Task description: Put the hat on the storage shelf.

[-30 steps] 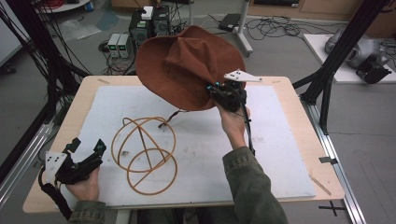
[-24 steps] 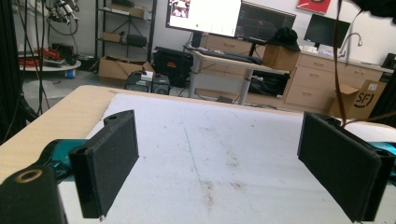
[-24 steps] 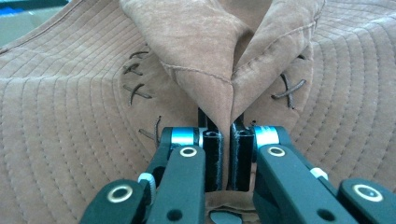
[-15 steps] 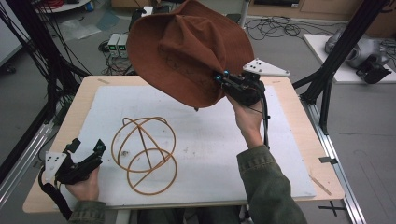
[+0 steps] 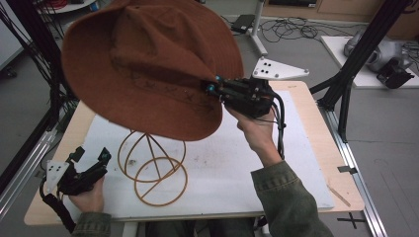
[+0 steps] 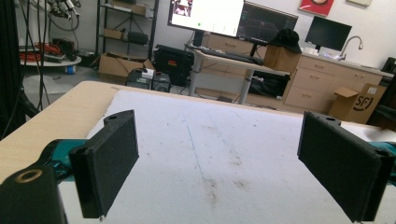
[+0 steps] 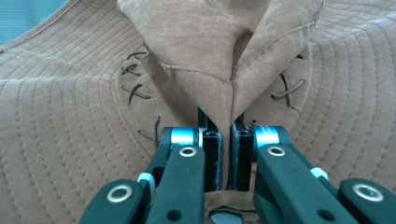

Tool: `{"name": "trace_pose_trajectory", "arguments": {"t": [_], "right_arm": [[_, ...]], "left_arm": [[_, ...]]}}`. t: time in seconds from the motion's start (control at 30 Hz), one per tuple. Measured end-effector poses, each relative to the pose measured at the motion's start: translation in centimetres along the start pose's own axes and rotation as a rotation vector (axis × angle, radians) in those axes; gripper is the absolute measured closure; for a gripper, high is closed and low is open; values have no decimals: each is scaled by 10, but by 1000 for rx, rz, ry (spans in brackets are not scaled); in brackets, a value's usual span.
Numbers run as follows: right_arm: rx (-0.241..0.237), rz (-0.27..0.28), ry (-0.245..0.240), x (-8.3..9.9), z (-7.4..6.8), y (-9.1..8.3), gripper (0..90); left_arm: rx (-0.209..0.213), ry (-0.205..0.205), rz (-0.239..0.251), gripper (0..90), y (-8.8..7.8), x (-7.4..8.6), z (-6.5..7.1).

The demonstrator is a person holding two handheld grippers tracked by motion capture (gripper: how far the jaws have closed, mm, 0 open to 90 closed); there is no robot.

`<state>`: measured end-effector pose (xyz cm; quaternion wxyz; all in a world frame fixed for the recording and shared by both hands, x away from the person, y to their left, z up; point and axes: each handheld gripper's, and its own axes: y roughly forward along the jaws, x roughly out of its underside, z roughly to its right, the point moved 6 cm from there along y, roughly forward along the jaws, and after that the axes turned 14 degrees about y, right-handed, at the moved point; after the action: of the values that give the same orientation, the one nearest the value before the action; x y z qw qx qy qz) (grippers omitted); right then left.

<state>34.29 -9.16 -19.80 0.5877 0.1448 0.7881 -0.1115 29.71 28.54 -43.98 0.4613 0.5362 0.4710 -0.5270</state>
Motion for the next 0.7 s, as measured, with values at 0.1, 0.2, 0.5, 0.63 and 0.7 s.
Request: {"name": "trace_pose_trajectory", "arguments": {"t": [0.1, 0.2, 0.5, 0.63, 0.7], "right_arm": [[-86, -24, -2, 5, -12, 5, 867], [-156, -67, -14, 11, -20, 9, 867], [-224, -204, -25, 33, -22, 13, 866], [-216, -245, -16, 49, -18, 16, 866], [-223, -258, -4, 60, -16, 18, 865]], "left_arm": [[-2, 3, 0, 126, 0, 0, -1], [-4, 1, -1, 126, 0, 1, -4], [-13, -6, -3, 126, -1, 1, -8], [-16, -10, 2, 126, -2, 1, -9], [-18, -11, 2, 126, -2, 1, -9]]}}
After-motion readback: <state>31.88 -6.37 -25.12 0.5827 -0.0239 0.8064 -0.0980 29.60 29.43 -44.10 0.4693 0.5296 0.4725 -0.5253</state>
